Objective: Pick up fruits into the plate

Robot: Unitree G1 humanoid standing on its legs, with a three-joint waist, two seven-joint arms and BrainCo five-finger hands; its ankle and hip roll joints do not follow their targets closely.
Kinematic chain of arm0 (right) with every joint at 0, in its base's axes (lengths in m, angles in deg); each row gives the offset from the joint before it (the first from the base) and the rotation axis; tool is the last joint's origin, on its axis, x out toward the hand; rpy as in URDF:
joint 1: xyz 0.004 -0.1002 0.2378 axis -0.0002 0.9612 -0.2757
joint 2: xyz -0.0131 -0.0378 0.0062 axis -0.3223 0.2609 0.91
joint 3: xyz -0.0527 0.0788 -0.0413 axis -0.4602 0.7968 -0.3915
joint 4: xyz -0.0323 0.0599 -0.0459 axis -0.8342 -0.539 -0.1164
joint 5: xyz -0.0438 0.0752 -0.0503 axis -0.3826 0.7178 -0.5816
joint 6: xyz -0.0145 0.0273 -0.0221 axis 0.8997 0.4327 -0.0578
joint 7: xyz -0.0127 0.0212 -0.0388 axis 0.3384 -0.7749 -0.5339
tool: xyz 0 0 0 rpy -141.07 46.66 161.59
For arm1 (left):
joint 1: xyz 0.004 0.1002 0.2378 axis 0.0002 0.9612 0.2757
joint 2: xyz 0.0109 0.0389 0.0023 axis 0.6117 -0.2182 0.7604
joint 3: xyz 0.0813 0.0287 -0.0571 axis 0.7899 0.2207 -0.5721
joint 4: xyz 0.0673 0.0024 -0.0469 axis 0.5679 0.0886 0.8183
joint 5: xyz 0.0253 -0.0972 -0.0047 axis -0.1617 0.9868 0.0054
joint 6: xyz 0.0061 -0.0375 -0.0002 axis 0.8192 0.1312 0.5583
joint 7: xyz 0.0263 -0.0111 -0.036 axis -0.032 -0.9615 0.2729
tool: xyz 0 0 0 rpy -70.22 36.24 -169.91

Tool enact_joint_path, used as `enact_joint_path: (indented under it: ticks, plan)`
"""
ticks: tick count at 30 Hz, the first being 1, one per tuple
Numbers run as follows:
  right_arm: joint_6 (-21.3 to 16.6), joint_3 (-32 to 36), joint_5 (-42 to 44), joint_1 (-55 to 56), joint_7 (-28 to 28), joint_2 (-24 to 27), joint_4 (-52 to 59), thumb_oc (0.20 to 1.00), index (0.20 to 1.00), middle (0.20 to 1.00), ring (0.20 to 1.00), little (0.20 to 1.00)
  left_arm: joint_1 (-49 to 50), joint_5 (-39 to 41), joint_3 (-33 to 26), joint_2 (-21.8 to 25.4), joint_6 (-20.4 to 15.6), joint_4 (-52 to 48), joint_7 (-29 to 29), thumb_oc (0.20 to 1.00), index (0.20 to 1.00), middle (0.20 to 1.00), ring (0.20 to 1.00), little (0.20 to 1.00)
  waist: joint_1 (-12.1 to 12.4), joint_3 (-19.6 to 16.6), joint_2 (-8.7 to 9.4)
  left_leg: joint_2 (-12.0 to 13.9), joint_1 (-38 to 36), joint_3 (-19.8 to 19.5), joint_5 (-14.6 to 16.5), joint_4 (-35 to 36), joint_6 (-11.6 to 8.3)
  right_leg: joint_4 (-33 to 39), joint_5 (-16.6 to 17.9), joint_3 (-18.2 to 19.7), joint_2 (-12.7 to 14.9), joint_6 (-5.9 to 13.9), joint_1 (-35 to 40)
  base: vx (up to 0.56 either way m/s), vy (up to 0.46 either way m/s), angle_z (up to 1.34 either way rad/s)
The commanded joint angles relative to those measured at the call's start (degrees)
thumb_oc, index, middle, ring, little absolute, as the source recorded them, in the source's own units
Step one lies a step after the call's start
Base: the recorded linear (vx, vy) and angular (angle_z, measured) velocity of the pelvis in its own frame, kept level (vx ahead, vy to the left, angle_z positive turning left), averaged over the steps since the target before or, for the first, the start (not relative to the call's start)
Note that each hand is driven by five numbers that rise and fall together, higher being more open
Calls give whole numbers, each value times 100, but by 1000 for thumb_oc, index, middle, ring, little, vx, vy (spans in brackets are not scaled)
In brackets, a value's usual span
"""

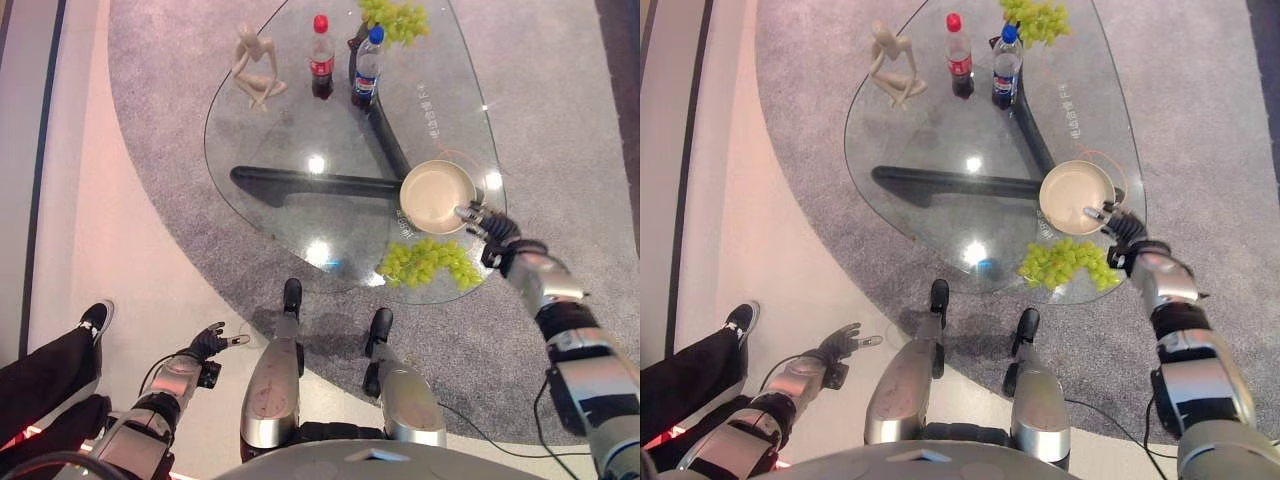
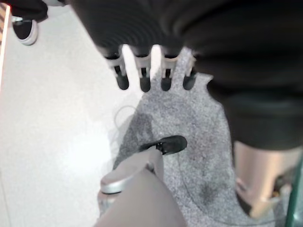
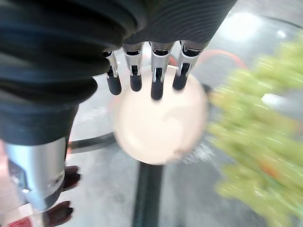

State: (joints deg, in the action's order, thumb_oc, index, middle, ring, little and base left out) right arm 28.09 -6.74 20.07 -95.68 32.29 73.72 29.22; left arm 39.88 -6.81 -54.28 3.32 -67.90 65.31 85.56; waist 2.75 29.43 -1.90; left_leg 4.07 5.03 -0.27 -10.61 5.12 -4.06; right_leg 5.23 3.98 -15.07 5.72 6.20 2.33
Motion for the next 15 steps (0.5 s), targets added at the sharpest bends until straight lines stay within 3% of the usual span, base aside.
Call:
enact_joint_path:
  ticks: [1,7,15]
  plan:
    - [-414,-214,193,826,282,-349,-506,1000,1000,1000,1000,1000,206,-72,-18,-230,83,605,-97,1000,1000,1000,1000,1000,-92,-1065,309,-198,-406,397,825,-127,160,-718,-175,311,27,-96,-459,130,-22,-10]
    - [-579,-225,-84,1731,514,-1362,-1842,1000,1000,1000,1000,1000,563,-393,-154,-625,126,1134,-116,1000,1000,1000,1000,1000,-229,-1608,305,-186,-829,513,928,-138,177,-590,-205,473,-22,-107,-35,133,38,-14]
    - [-332,18,-637,2337,391,-1690,-2643,1000,1000,1000,1000,1000,911,-243,-408,-1013,376,1401,-201,1000,1000,1000,1000,1000,-486,-1971,167,-218,-1238,671,1050,-92,210,-481,-257,664,-38,-115,329,58,82,-20]
